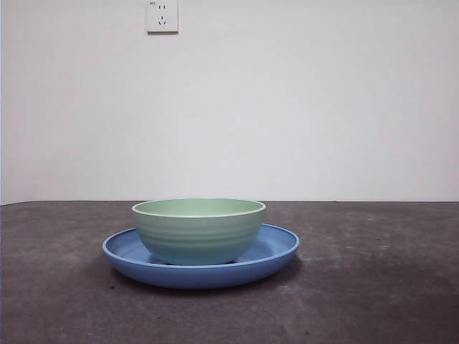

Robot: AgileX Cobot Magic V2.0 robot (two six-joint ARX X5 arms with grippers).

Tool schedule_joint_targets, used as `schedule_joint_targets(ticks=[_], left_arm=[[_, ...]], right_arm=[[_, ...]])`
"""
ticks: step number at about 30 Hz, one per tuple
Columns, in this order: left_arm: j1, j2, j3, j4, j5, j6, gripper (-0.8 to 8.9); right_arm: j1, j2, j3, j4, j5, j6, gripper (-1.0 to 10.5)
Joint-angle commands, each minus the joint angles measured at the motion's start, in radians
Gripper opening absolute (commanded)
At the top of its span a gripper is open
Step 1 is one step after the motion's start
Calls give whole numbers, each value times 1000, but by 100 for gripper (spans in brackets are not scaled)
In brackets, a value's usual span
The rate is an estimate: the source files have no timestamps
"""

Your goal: Place the green bowl on the blue plate

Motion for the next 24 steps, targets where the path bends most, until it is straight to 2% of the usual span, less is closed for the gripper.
schedule_joint_targets(ticks=[1,5,13,24], left_arm=[[1,-1,-21,-8,-5,11,20],[1,-1,-21,-8,-5,11,20],[1,-1,-21,-8,-5,11,20],[1,-1,-21,-8,-5,11,20]], right_arm=[[-36,1,-18,-23,10,-12,21],[-71,1,-57,-38,6,7,21],[-71,1,-57,-106,-20,17,21],[-21,1,-57,-144,-9,26,21]])
